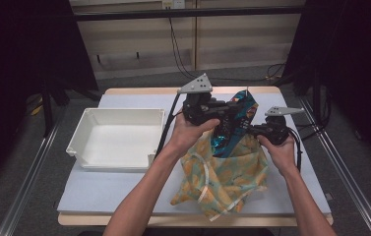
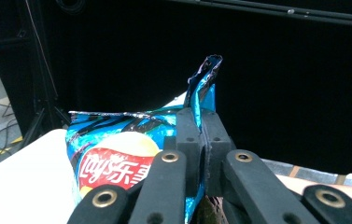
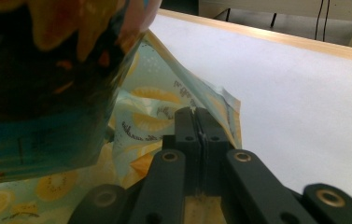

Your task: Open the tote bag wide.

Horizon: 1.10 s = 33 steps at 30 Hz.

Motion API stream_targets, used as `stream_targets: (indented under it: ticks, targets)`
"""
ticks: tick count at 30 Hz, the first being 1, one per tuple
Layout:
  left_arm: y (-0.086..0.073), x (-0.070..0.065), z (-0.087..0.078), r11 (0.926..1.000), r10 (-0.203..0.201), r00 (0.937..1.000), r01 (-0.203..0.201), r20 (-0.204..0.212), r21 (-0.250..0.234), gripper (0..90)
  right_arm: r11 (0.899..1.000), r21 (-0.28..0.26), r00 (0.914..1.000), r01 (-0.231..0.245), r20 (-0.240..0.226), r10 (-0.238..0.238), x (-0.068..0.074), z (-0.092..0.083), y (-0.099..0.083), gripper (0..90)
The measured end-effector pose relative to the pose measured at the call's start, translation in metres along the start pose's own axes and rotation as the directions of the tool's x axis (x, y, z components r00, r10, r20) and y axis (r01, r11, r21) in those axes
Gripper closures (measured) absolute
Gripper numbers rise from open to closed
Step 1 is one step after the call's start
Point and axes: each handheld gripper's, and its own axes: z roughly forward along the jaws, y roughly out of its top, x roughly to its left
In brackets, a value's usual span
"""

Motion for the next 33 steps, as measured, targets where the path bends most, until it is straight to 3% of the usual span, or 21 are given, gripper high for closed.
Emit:
stream_targets:
  ticks: [5, 19, 22, 26, 33]
  targets:
    - [0.011, 0.0, -0.001, 0.9999, 0.016, 0.9999, -0.016, -0.005, -0.002, 88.6, 1.0, -0.002, 0.9999, 0.0, -0.016, 0.0, 0.004, 0.001, 0.0, 86.8]
    - [0.042, -0.004, -0.012, 0.9971, 0.028, 0.9994, -0.03, -0.022, -0.07, 88.6, 1.0, -0.002, 0.9999, 0.011, -0.012, -0.011, 0.006, 0.0, -0.001, 87.9]
    - [0.042, -0.008, -0.02, 0.9962, 0.06, 0.9975, -0.062, -0.038, -0.061, 88.5, 1.0, -0.007, 0.9998, 0.013, -0.016, -0.014, 0.005, -0.003, -0.001, 87.2]
    - [0.042, -0.011, -0.028, 0.9958, 0.062, 0.9971, -0.065, -0.045, -0.065, 88.6, 1.0, -0.011, 0.9996, 0.016, -0.024, -0.016, 0.008, -0.005, -0.003, 83.4]
    - [0.043, -0.007, -0.057, 0.9952, 0.061, 0.9939, -0.067, -0.092, -0.071, 88.6, 1.0, -0.017, 1.0, 0.004, -0.009, -0.004, 0.009, -0.018, -0.014, 76.2]
